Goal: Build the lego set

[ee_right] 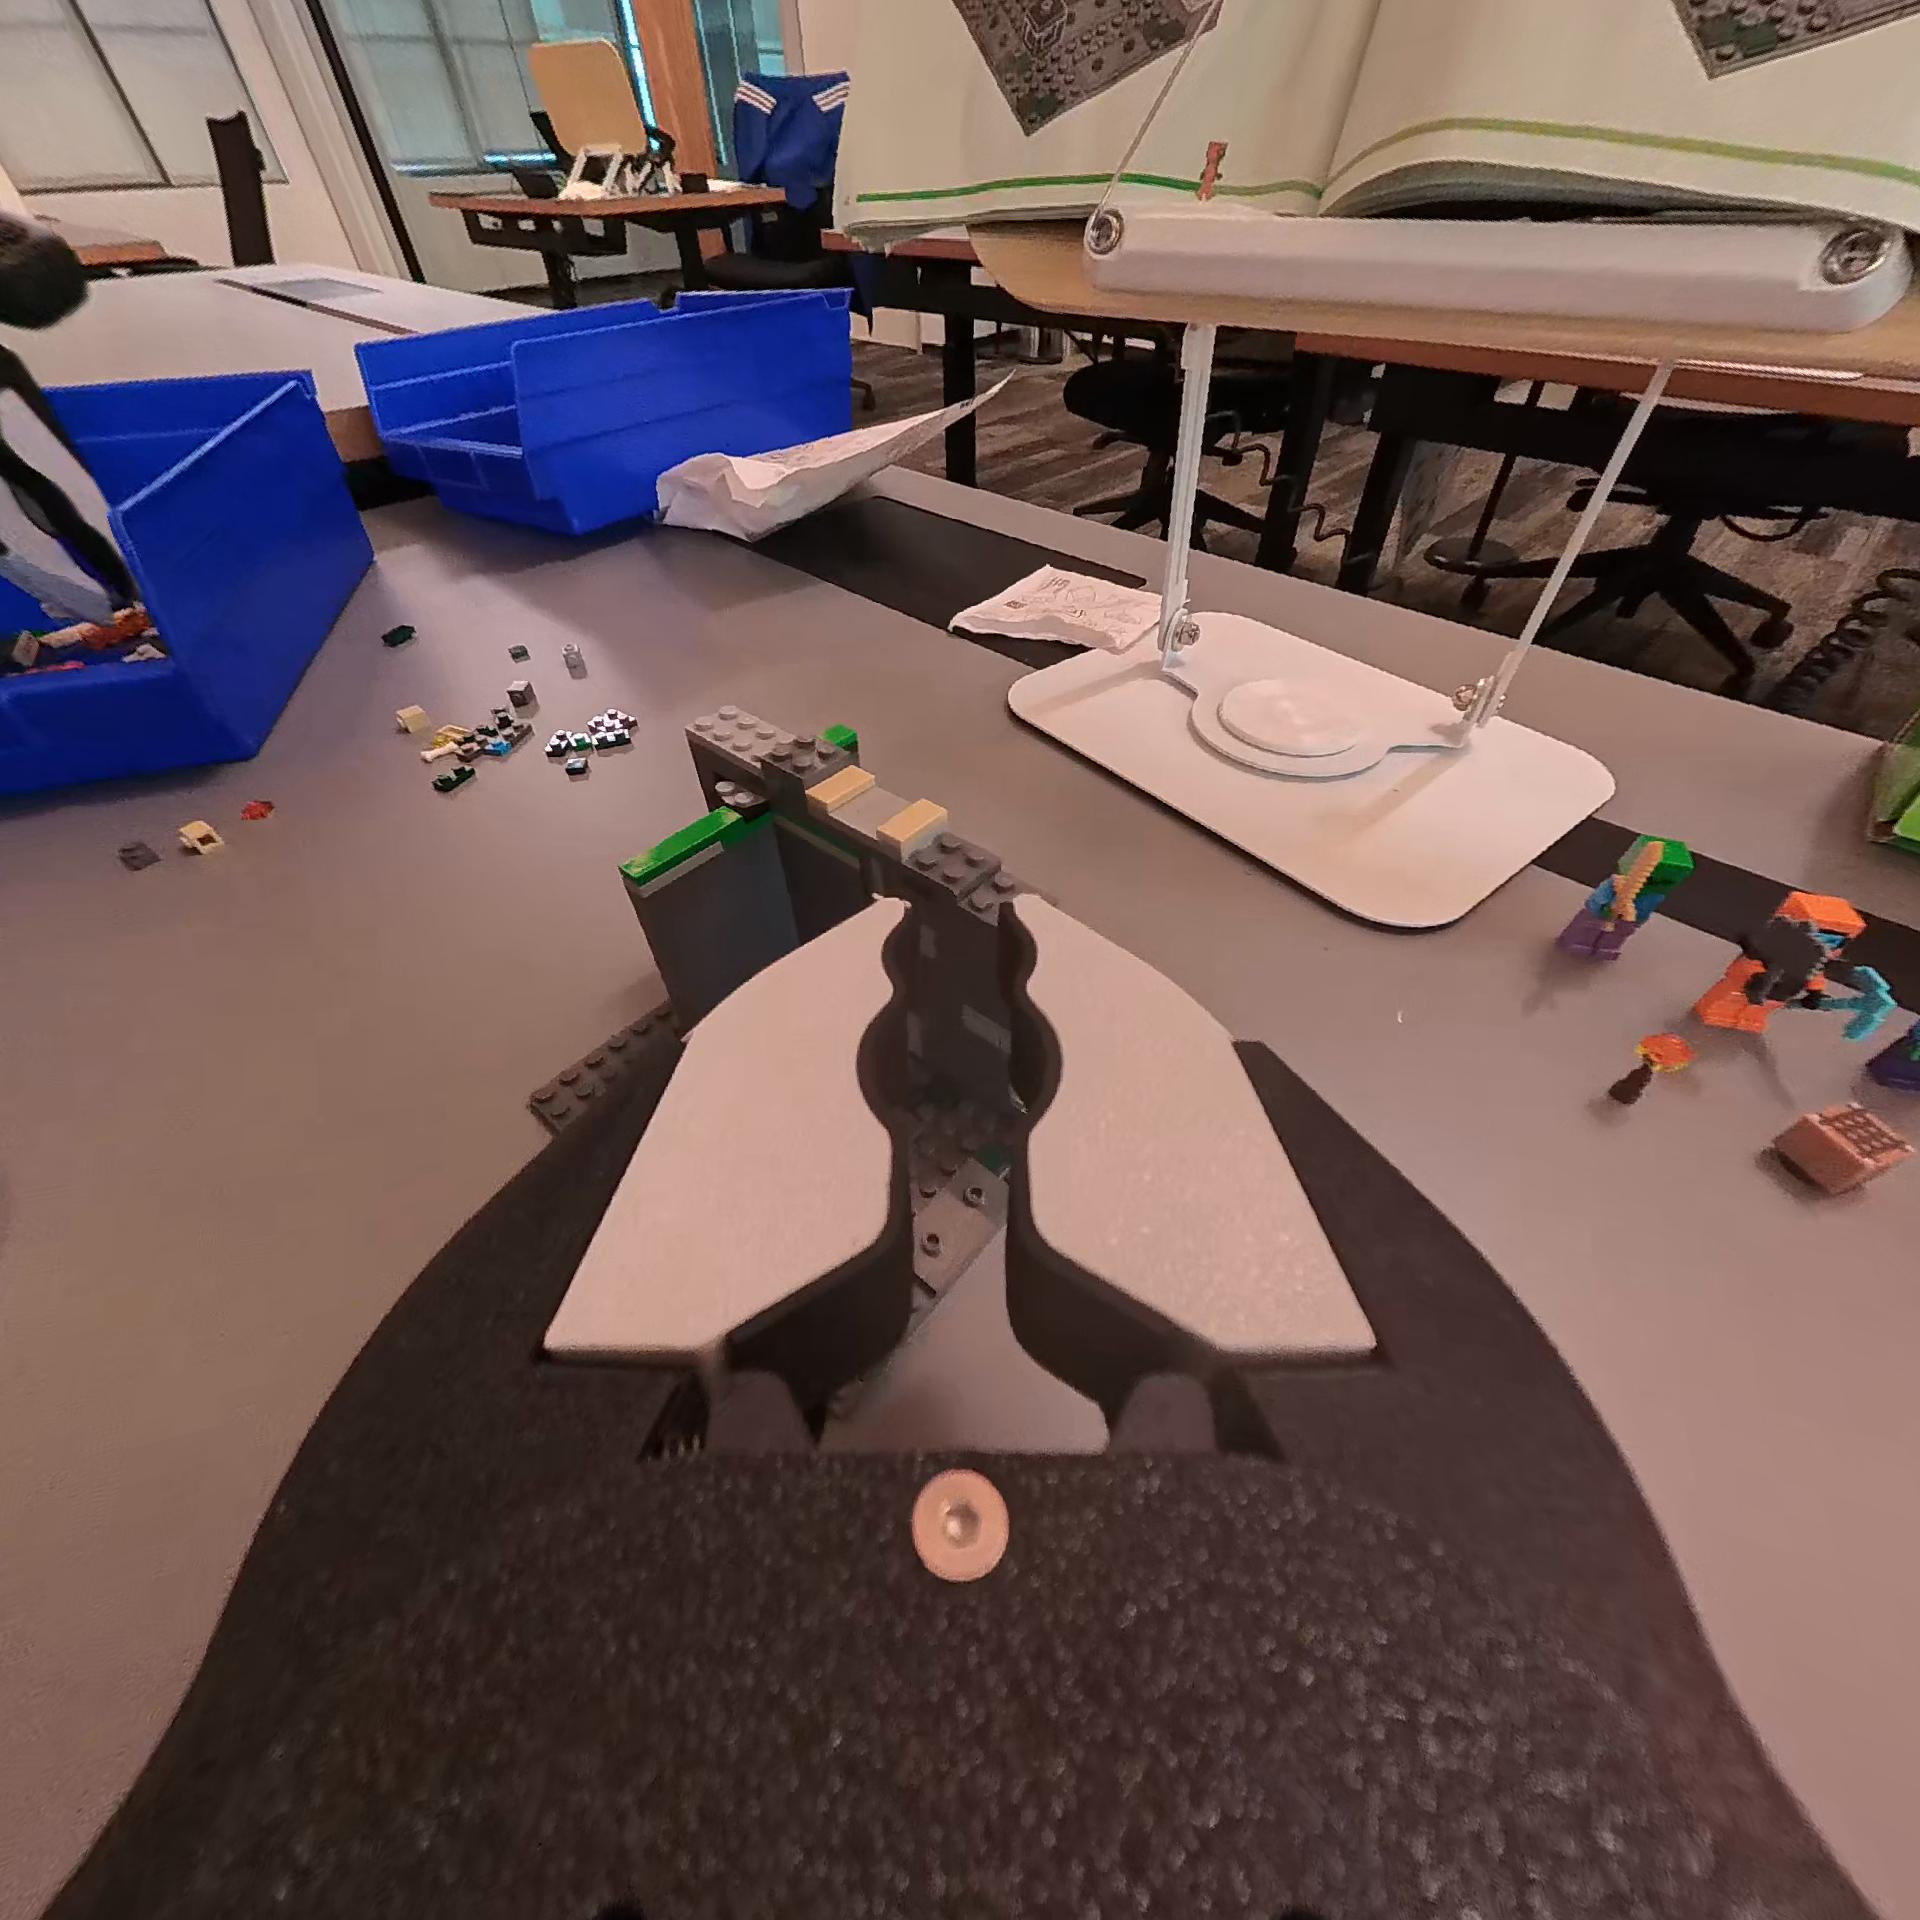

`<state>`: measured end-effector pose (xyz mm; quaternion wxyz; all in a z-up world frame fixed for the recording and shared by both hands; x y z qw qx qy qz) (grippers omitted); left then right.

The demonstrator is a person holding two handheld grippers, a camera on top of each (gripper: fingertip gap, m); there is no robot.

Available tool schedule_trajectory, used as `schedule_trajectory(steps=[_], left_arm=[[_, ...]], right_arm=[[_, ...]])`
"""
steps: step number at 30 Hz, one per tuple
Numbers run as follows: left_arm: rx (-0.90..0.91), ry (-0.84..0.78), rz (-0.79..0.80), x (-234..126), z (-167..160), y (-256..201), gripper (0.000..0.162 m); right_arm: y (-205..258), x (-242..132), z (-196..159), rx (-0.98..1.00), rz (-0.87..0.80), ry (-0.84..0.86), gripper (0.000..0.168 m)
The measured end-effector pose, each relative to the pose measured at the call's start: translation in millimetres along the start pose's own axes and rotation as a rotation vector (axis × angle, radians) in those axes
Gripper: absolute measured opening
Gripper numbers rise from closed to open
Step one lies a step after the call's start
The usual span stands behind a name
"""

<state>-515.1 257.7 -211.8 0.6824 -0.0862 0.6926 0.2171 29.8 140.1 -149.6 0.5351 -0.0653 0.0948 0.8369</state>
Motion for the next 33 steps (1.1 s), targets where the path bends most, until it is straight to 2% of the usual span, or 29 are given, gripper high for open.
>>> schedule_trajectory(steps=[6, 7, 8, 11, 14, 17, 20, 26, 29, 33], left_arm=[[0.011, 0.046, -0.021, 17, 0, 2, 0.019], [0.006, 0.043, -0.031, 18, 1, 2, 0.015], [-0.004, 0.027, -0.021, 19, 3, 4, 0.018], [-0.023, 0.011, -0.047, 20, 4, 4, 0.011], [-0.038, -0.009, -0.041, 20, 3, 3, 0.011], [-0.047, -0.014, -0.009, 17, 1, 3, 0.011], [-0.061, -0.089, 0.058, -3, 8, 1, 0.012], [-0.078, -0.387, 0.244, -84, 62, -17, 0.012], [-0.077, -0.559, 0.271, -120, 107, -43, 0.011], [-0.069, -0.846, 0.207, -159, 182, -94, 0.011]], right_arm=[[1, 1, -2, 0.0, 0.007, 0.01, 0.014], [1, 1, -2, 0.0, 0.008, 0.01, 0.014], [1, 1, -2, 0.0, 0.009, 0.011, 0.014], [2, 2, -3, 0.002, 0.014, 0.017, 0.014], [3, 2, -3, -0.002, 0.018, 0.016, 0.014], [4, 1, -1, -0.001, 0.021, 0.01, 0.013], [5, 0, 1, 0.0, 0.027, 0.004, 0.014], [12, -2, 9, -0.021, 0.039, -0.021, 0.014], [15, -4, 13, -0.026, 0.045, -0.036, 0.014], [17, -8, 20, -0.044, 0.044, -0.074, 0.014]])
Point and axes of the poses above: each gripper's, where its closed fingertips meet, x out along the fingers, z out of its top, y = z × x across the jaws, the point moved 2 cm from there along -x, back along the fingers, and after that the axes turned 4 degrees about x, right-handed, at the moved point
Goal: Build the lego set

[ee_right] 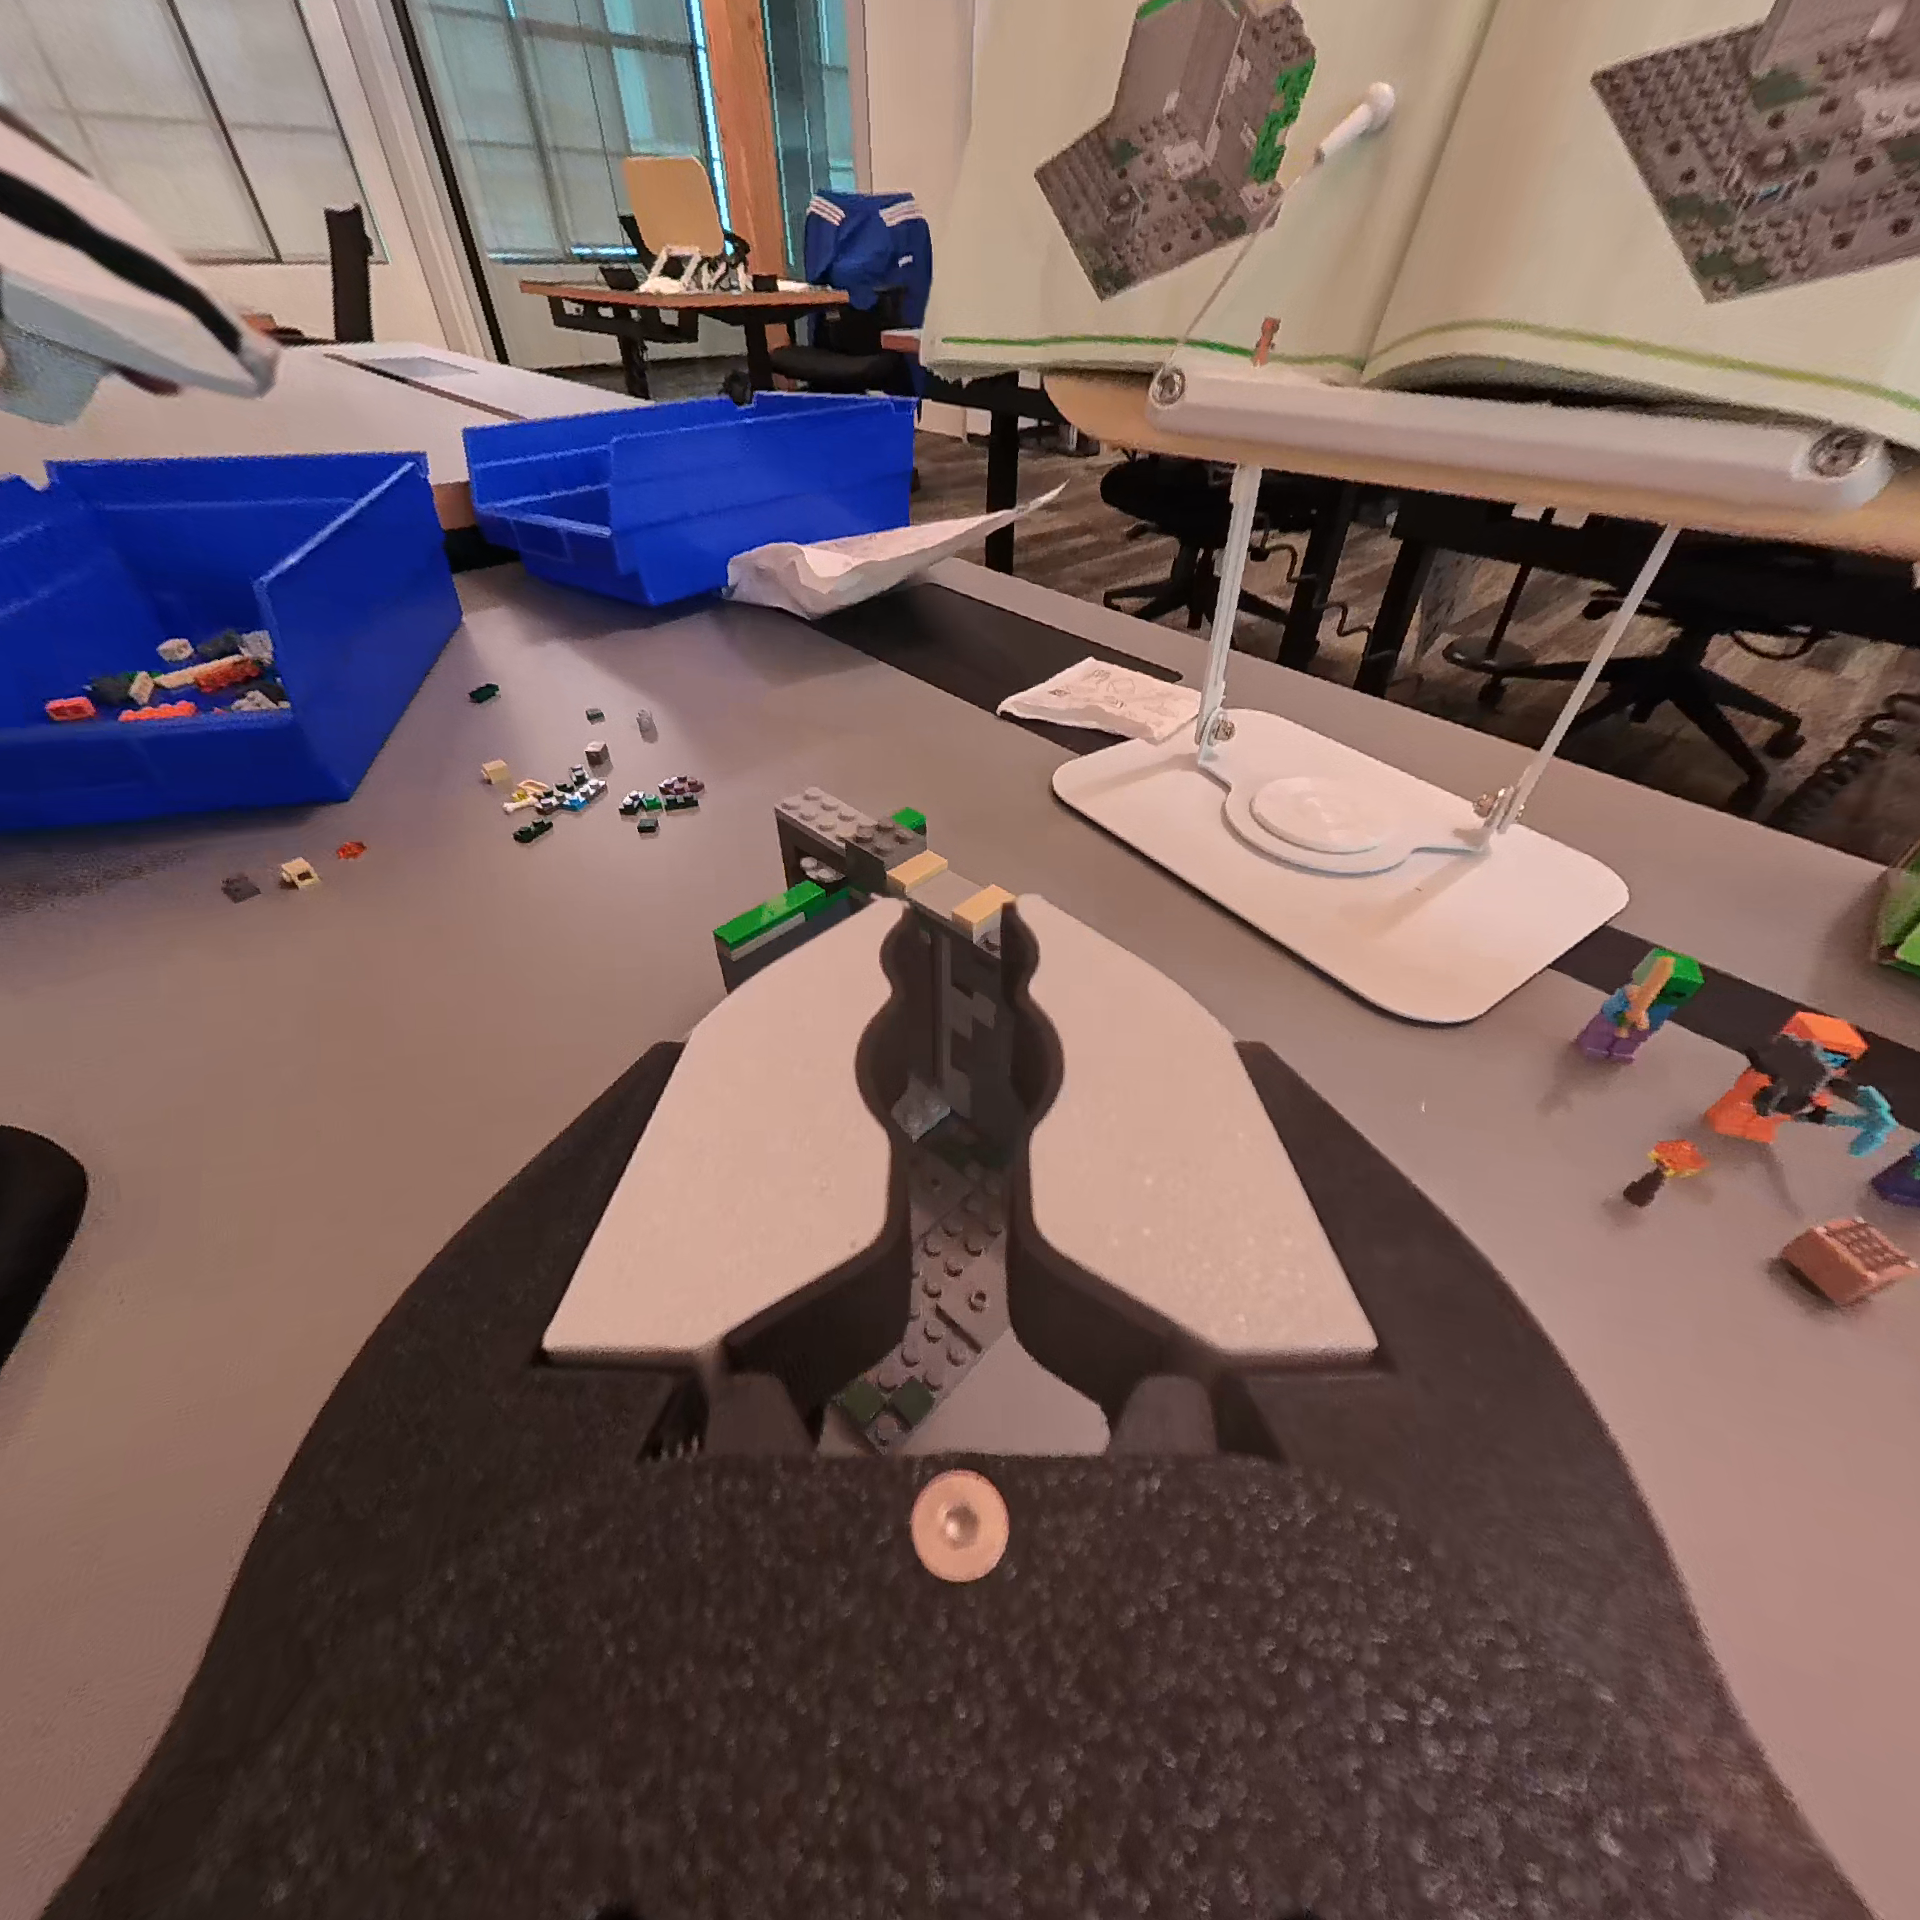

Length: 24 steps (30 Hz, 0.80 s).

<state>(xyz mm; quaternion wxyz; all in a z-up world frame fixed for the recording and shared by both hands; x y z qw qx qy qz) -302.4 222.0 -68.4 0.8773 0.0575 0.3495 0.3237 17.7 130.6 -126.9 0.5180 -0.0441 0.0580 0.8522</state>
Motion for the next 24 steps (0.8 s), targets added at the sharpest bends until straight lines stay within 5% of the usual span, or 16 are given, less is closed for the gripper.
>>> schedule_trajectory(steps=[5, 9, 16, 24], left_arm=[[-0.13, -0.306, -0.158, 35, 80, -76, 0.011], [-0.291, -0.447, -0.294, 69, 112, -133, 0.011], [-0.583, -0.571, -0.53, 109, 113, -188, 0.011], [-0.693, -0.629, -0.727, 104, 111, -202, 0.011]], right_arm=[[3, -2, 4, -0.041, -0.002, -0.034, 0.015], [6, -5, 12, -0.128, -0.011, -0.081, 0.019], [15, -12, 20, -0.279, 0.017, -0.148, 0.023], [38, -12, 18, -0.361, 0.122, -0.173, 0.025]])
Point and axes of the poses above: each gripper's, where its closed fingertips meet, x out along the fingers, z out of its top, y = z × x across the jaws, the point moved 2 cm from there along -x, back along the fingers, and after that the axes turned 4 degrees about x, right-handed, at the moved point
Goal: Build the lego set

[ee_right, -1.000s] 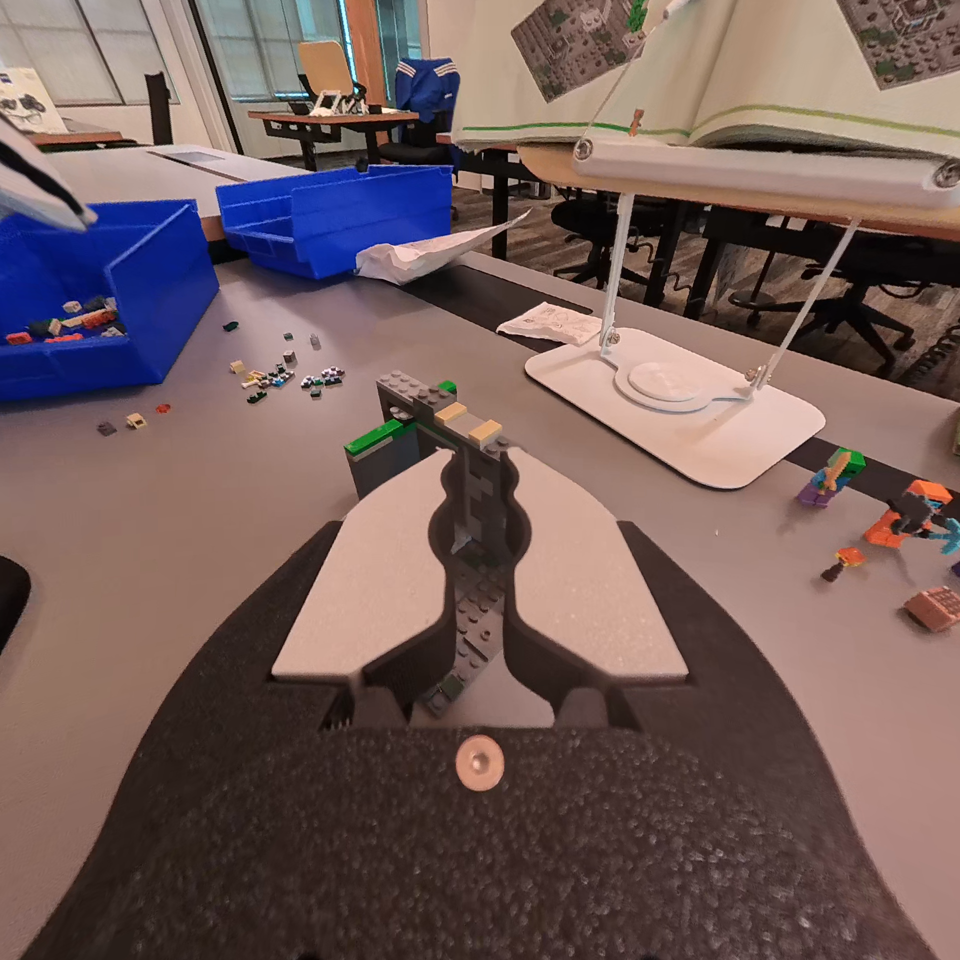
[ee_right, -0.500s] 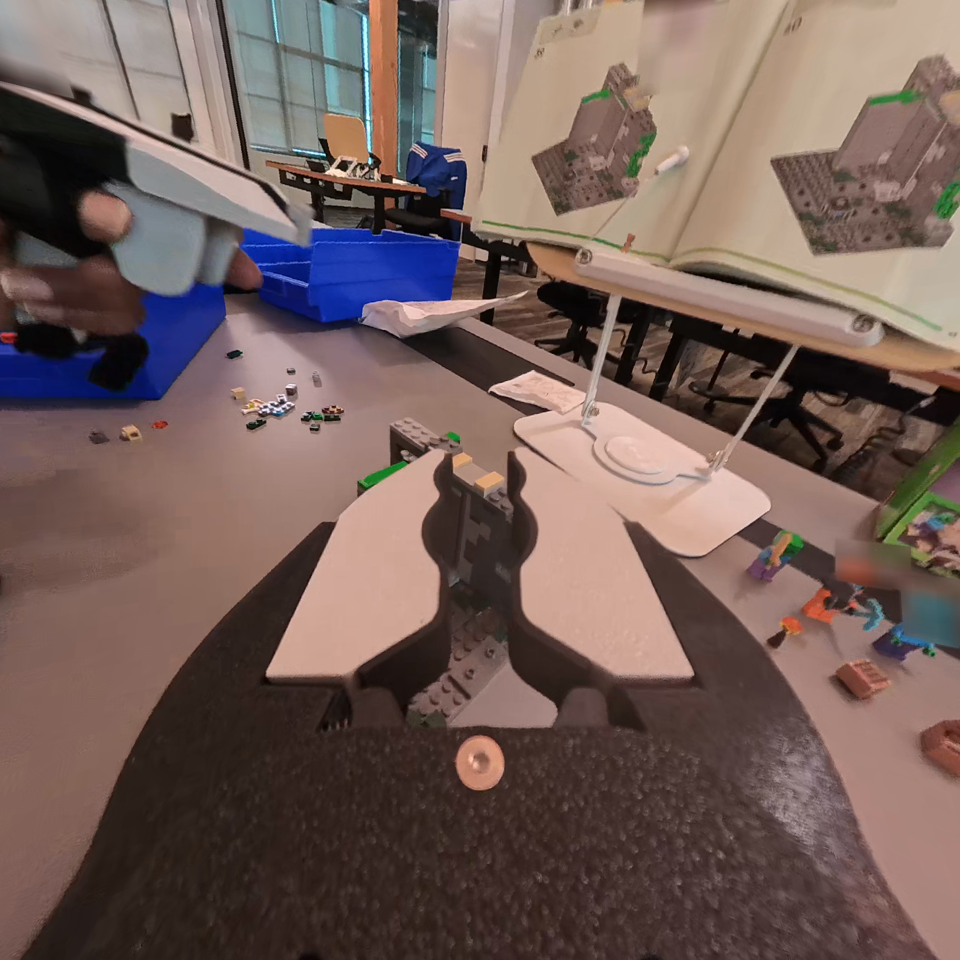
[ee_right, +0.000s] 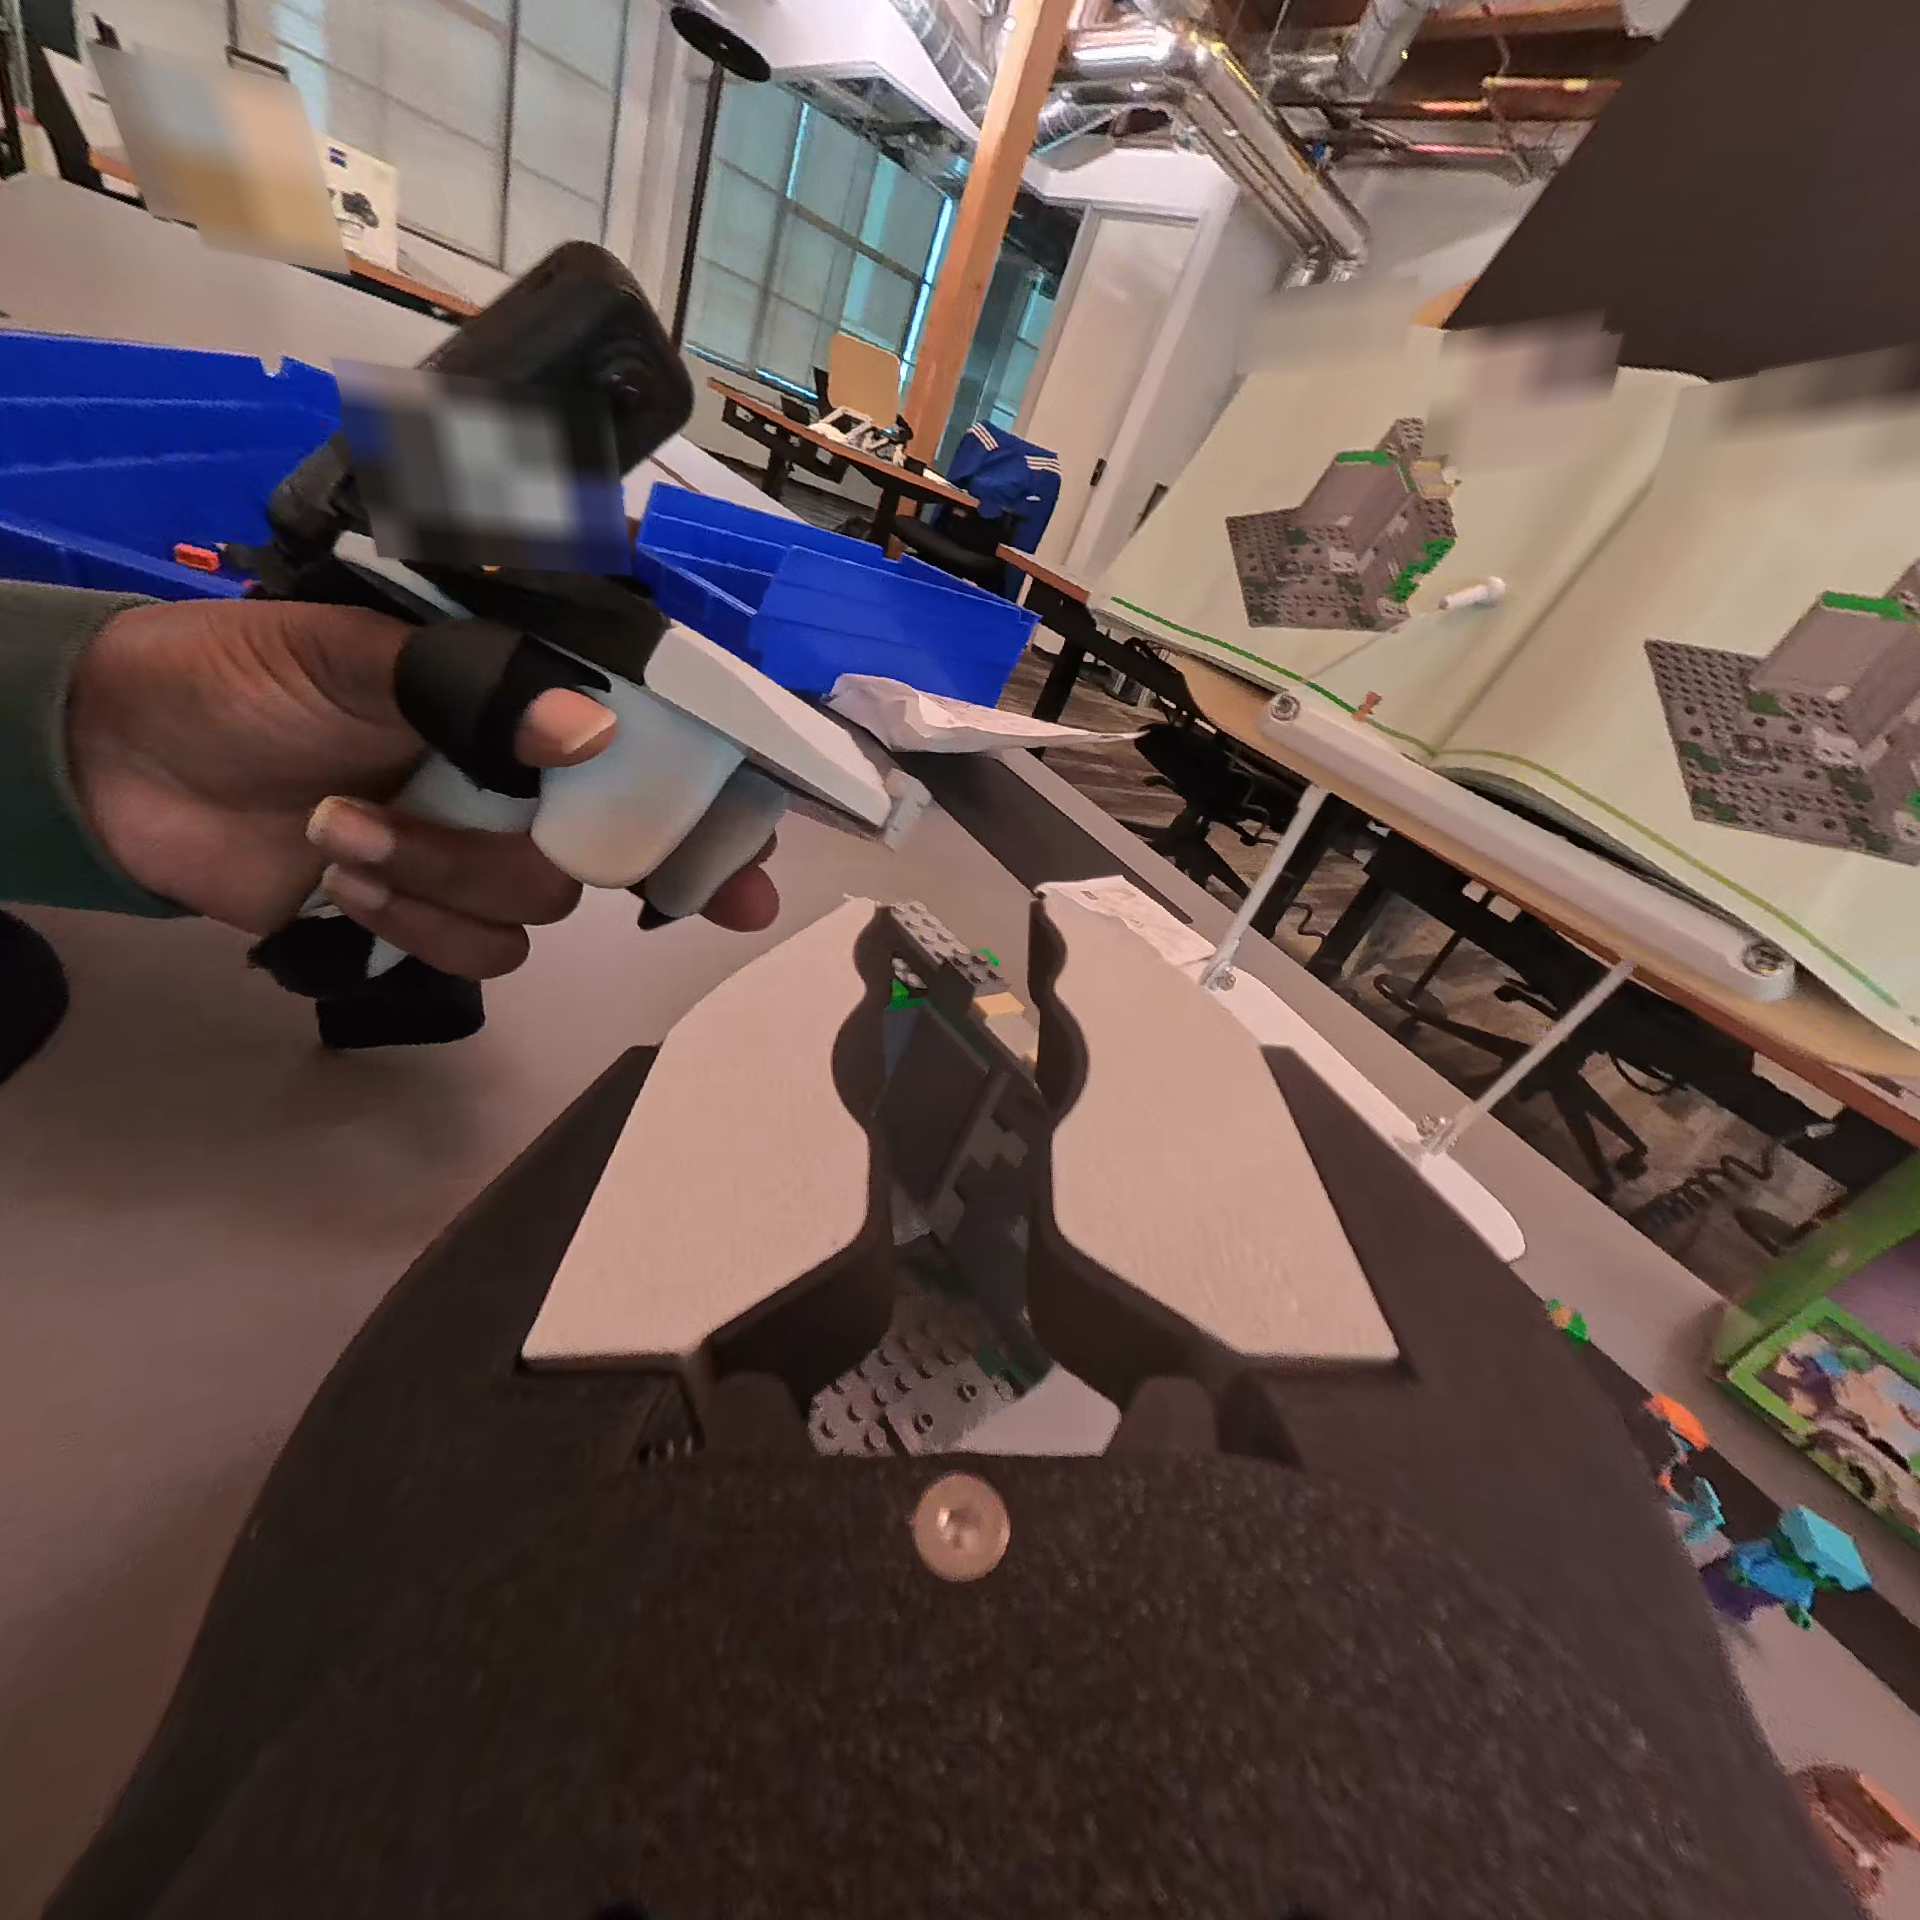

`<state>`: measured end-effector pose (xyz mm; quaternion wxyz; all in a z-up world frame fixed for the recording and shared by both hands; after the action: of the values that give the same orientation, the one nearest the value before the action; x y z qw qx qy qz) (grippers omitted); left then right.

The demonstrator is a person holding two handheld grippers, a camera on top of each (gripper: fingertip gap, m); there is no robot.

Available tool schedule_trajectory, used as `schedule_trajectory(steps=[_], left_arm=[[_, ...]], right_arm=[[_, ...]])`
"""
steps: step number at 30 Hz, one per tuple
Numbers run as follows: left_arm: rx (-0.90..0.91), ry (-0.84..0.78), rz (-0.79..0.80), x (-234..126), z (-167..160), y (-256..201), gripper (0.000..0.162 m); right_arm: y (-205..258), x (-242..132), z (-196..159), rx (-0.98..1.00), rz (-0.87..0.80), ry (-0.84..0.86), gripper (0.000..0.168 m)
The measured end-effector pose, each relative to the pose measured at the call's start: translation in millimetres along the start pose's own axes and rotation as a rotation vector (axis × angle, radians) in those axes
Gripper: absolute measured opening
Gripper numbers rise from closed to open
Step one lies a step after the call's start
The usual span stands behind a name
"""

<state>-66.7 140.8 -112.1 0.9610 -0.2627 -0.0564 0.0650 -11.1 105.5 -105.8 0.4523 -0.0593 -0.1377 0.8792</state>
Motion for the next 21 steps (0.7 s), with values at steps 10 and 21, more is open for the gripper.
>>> schedule_trajectory(steps=[10, 21], left_arm=[[-0.277, -0.05, -0.219, 12, -9, -31, 0.011], [-0.3, -0.039, -0.217, 16, -16, -31, 0.012]], right_arm=[[15, 5, 3, -0.201, -0.068, 0.021, 0.021], [15, 7, 0, -0.216, -0.081, 0.052, 0.014]])
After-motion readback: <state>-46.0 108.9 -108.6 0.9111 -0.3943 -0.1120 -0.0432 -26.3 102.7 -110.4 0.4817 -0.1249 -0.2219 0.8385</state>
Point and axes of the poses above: each gripper's, where its closed fingertips meet, x out along the fingers, z out of its top, y = z × x across the jaws, the point moved 2 cm from there along -x, back along the fingers, and after that the axes turned 4 degrees about x, right-handed, at the moved point
